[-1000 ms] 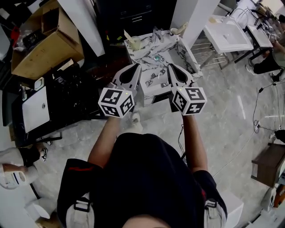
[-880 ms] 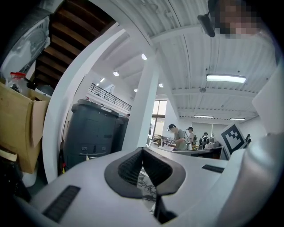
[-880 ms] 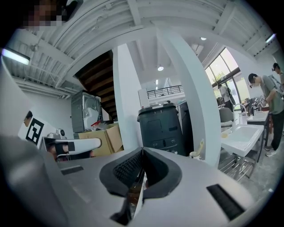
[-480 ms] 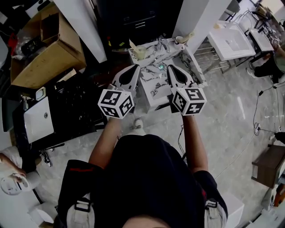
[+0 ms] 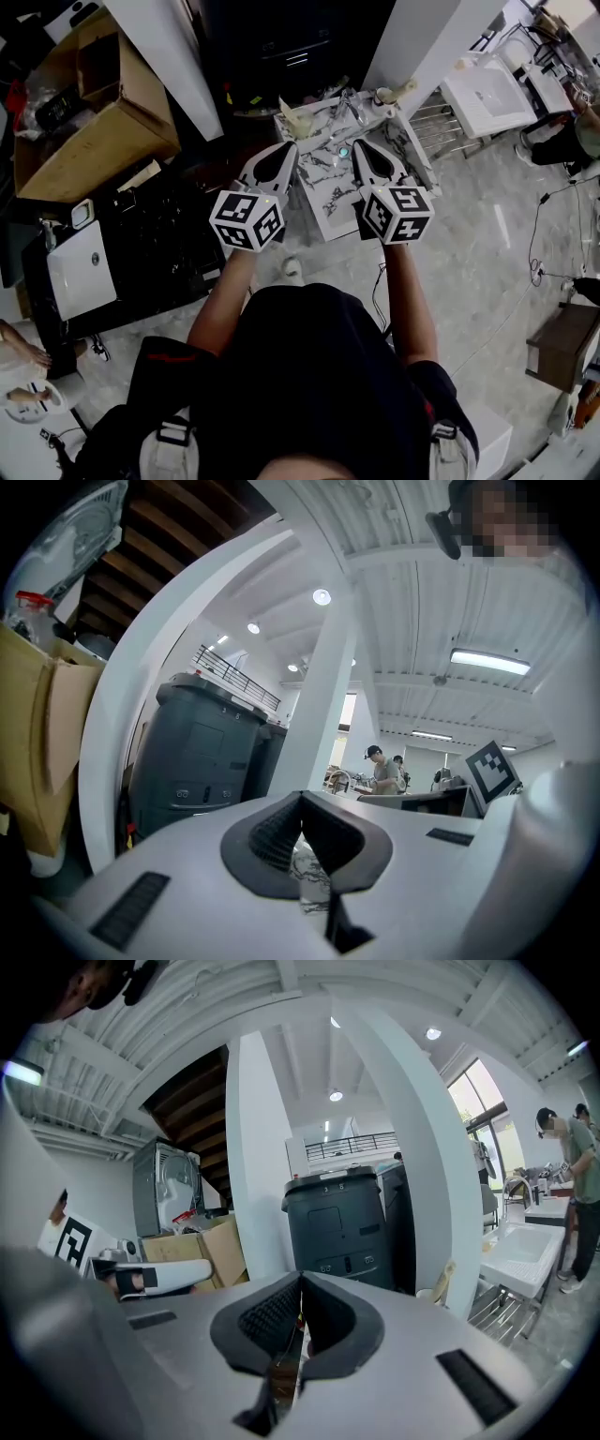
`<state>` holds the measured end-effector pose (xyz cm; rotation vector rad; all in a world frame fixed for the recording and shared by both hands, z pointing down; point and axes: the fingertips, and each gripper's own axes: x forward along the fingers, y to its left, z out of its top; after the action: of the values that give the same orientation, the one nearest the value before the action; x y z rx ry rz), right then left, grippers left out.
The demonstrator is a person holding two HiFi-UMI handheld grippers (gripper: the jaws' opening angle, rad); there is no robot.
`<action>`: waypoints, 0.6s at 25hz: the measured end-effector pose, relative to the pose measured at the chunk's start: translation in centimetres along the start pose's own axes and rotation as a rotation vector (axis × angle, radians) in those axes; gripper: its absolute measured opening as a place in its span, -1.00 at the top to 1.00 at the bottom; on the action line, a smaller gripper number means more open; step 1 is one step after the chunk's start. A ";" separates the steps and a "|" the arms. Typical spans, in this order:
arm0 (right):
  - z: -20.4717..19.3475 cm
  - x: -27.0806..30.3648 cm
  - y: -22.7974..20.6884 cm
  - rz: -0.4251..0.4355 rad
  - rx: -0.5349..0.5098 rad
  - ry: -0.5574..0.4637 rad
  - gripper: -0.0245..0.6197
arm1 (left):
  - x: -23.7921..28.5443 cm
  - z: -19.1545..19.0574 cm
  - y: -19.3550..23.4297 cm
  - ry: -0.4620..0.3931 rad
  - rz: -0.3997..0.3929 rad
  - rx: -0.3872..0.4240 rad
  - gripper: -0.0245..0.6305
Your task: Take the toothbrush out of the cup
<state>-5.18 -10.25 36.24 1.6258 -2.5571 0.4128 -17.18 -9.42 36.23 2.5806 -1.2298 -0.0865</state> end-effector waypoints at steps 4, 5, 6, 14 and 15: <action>-0.3 1.5 -0.3 -0.029 0.004 0.015 0.82 | 0.5 -0.1 1.5 0.010 -0.011 -0.010 0.89; -0.4 1.9 -0.3 -0.034 0.008 0.017 0.82 | 0.6 -0.1 1.8 0.012 -0.013 -0.011 0.89; -0.4 2.2 -0.2 -0.036 0.010 0.020 0.82 | 0.6 -0.1 2.1 0.014 -0.015 -0.014 0.89; -1.5 3.9 0.6 -0.028 0.014 0.053 0.82 | 1.2 -0.8 3.4 0.037 -0.047 -0.038 0.89; -1.6 4.0 0.6 -0.029 0.015 0.057 0.82 | 1.2 -0.9 3.4 0.038 -0.047 -0.040 0.89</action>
<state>-7.57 -13.11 38.51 1.6291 -2.4928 0.4693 -18.88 -12.17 38.10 2.5652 -1.1423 -0.0710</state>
